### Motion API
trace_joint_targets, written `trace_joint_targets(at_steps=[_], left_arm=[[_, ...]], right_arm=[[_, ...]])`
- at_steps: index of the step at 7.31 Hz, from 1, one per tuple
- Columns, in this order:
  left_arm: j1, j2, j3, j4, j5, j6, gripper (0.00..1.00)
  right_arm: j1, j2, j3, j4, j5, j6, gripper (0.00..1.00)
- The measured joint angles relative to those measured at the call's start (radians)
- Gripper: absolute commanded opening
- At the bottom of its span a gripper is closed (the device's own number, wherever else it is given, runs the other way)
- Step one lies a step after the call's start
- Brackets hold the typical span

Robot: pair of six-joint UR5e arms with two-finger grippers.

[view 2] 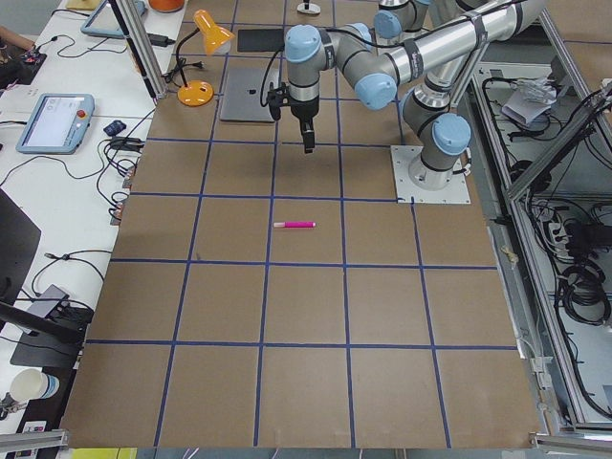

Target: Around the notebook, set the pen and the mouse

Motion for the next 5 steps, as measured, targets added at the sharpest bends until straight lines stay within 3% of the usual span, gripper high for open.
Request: trace_joint_targets(at_steps=[3,4,5], left_arm=[[0.134,-0.065,-0.068,0.161,0.059,0.126,1.0],[0.174,-0.095,-0.104,0.237,0.045,0.156,1.0],[0.198,-0.127,-0.136,0.31,0.021,0.206,1.0]], right_arm=[[-0.001,0.03,0.002,-0.016,-0.021,-0.002,0.95],[-0.001,0.038,0.002,-0.021,-0.027,-0.002,0.72],[-0.001,0.041,0.002,-0.023,-0.029,-0.002,0.6]])
